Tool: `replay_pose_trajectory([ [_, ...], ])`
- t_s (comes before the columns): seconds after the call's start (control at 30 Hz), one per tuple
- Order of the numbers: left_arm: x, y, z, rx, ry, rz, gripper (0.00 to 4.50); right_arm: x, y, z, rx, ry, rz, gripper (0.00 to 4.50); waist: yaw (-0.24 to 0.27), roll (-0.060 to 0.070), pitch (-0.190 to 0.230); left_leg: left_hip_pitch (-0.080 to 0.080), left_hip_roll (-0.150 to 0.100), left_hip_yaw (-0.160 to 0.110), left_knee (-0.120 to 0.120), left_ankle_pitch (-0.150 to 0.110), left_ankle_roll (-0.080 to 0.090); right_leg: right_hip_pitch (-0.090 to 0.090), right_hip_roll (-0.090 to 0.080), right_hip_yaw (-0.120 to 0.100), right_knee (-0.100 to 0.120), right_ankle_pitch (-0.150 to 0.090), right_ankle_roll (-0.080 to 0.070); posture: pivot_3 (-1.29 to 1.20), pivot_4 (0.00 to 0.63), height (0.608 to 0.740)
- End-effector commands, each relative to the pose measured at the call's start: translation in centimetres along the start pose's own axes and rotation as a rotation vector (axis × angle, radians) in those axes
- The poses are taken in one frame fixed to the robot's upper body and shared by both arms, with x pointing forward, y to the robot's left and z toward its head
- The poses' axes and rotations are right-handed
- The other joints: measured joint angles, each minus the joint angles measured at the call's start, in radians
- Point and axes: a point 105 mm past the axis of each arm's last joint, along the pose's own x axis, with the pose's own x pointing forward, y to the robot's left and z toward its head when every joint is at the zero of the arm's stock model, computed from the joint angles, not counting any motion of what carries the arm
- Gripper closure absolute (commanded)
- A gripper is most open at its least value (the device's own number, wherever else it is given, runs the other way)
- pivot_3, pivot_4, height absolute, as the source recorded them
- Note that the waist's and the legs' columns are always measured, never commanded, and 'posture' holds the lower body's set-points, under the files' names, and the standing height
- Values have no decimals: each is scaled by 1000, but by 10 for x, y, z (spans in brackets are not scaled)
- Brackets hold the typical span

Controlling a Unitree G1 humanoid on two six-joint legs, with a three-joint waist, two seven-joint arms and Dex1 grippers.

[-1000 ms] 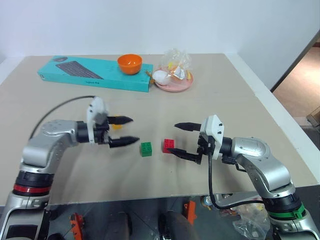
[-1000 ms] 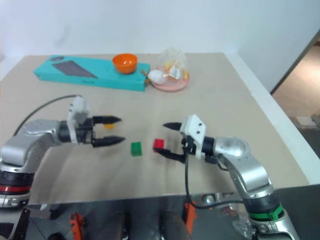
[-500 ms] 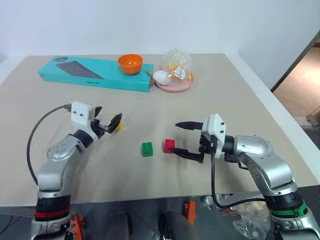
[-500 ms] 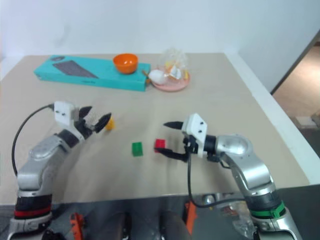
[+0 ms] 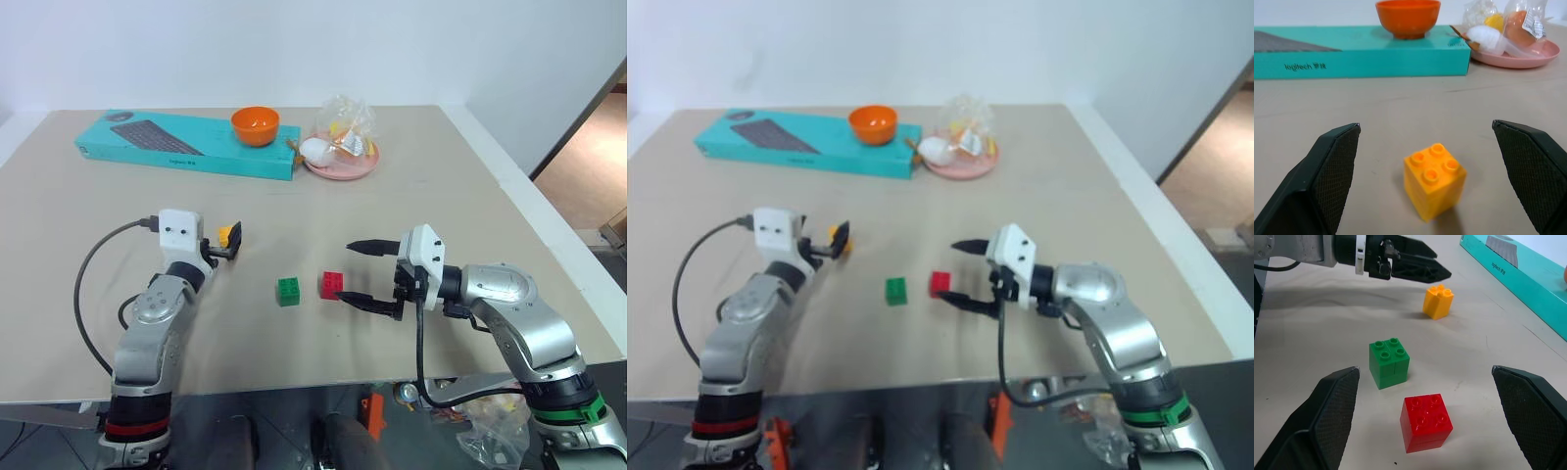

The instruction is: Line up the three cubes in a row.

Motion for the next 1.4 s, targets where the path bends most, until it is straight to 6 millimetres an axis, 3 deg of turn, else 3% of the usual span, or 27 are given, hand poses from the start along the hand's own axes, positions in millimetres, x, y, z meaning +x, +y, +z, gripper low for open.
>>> replay_pose_trajectory([
  [0.03, 4, -1, 1, 15, 8, 23, 35, -7, -5, 6, -37, -3, -29, 0, 0, 0, 0, 0, 0, 0, 0, 0, 0, 0, 0, 0, 0, 0, 0, 0, 150, 740],
  [0.6, 20, -10, -20, -35, 105, 44, 35, -9, -6, 5, -37, 5, -48, 0, 0, 0, 0, 0, 0, 0, 0, 0, 0, 0, 0, 0, 0, 0, 0, 0, 150, 740],
  [0.67, 21, -10, -20, -34, 102, 48, 427, -9, -5, 4, -37, 4, -49, 0, 0, 0, 0, 0, 0, 0, 0, 0, 0, 0, 0, 0, 0, 0, 0, 0, 150, 740],
  [0.9, 24, -3, -20, -12, 102, 55, 2757, -9, -5, 4, -34, 4, -52, 0, 0, 0, 0, 0, -1, 0, 0, 0, 0, 0, 0, 0, 0, 0, 1, 0, 150, 740],
  [1.2, 23, 8, -18, 31, 98, -22, 2849, -8, -5, 3, -37, 7, -49, 0, -1, 0, 0, 0, 0, 0, 0, 0, 0, 0, 0, 0, 0, 0, 0, 0, 150, 740],
  [1.4, 14, 6, -11, 117, 40, -355, 2849, -7, -6, 3, -43, 8, -44, 0, -1, 0, 0, 0, 0, 1, 0, 0, 0, 0, 1, -1, 0, 0, 0, 0, 150, 740],
])
